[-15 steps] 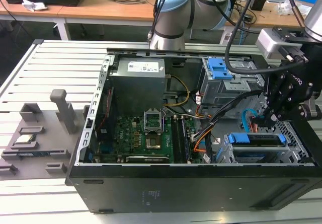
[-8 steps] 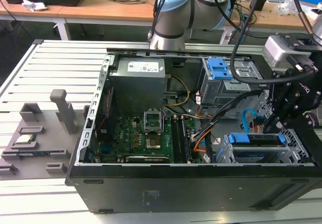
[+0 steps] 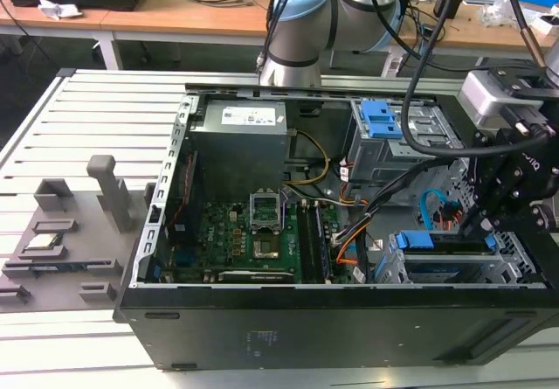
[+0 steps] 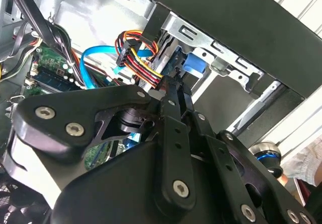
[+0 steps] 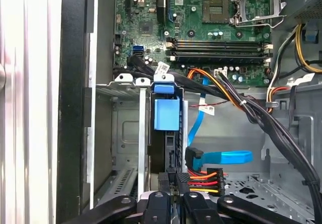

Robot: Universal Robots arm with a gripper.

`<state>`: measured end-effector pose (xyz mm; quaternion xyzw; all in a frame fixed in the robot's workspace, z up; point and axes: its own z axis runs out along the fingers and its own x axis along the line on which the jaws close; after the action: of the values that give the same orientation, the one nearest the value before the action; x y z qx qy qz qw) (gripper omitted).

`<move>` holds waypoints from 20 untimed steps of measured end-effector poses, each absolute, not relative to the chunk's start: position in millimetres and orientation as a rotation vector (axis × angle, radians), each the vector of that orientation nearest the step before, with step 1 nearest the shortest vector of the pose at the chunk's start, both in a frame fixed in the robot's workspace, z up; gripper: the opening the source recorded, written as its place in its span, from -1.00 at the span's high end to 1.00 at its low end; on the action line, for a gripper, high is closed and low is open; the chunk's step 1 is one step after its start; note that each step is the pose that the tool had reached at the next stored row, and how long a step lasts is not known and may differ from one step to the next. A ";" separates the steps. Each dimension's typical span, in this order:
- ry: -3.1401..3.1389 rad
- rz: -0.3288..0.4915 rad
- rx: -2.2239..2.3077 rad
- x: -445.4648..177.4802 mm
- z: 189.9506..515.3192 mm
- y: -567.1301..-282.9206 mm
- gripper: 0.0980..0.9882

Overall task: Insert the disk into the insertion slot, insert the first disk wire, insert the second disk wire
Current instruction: 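Insert the first disk wire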

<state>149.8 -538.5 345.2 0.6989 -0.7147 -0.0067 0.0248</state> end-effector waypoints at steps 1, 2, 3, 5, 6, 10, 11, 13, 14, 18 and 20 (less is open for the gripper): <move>-2.217 -0.021 2.155 150.0 345.0 -538.3 0.84; -2.228 -0.021 2.144 150.1 345.1 -538.1 0.84; -2.235 -0.021 2.136 150.1 345.0 -537.9 0.84; -2.245 -0.022 2.126 150.2 344.8 -537.4 0.84; -2.252 -0.022 2.118 150.6 344.6 -537.1 0.84; -2.260 -0.022 2.110 151.5 343.6 -537.1 0.84; -2.260 -0.022 2.110 151.6 343.1 -537.0 0.84; -2.261 -0.023 2.110 151.6 342.8 -537.0 0.84; -2.261 -0.023 2.111 151.6 342.3 -536.9 0.84; -2.261 -0.023 2.111 151.7 338.9 -537.0 0.84; -2.261 -0.023 2.110 151.7 337.8 -537.0 0.84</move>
<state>151.7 -537.0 337.8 0.6822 -0.7307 -0.0074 0.0244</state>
